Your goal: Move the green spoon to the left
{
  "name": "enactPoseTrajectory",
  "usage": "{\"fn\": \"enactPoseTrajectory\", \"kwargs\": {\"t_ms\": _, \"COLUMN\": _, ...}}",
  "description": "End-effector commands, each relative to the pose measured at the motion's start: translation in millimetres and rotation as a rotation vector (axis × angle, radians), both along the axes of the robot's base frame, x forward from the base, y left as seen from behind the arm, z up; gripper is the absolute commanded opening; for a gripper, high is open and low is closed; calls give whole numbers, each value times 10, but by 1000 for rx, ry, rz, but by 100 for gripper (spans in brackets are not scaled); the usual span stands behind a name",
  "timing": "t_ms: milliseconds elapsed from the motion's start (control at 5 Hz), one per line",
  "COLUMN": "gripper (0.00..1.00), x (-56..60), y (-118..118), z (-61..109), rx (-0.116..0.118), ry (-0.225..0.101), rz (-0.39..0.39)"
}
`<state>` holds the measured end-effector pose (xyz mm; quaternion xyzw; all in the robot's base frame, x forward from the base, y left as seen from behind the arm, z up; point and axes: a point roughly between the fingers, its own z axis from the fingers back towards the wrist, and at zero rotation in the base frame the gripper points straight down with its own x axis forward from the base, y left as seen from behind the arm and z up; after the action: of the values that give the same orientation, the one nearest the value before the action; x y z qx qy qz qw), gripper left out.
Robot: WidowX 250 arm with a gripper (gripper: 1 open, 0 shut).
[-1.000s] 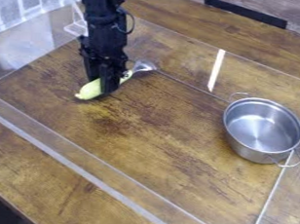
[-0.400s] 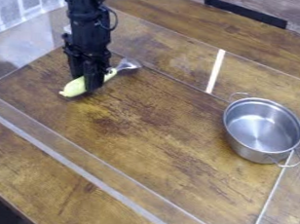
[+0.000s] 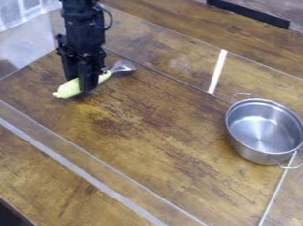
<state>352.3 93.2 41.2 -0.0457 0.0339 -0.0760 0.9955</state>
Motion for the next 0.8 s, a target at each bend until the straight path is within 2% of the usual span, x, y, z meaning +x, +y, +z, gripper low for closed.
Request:
{"fn": "enactPoseTrajectory", "kwargs": {"t_ms": 0, "gripper": 0, "x": 91, "y": -5, "z": 473, "rx": 34, "ry": -108, "rz": 33}}
{"fn": "enactPoseTrajectory", "kwargs": {"t_ms": 200, "gripper": 0, "x": 152, "y": -43, "z": 482, "rx": 33, "ry": -104, "rz": 32}}
{"fn": "enactPoseTrajectory", "kwargs": {"t_ms": 600, "gripper": 0, "x": 352, "y": -199, "z": 515, "rx": 27, "ry": -99, "rz": 59}}
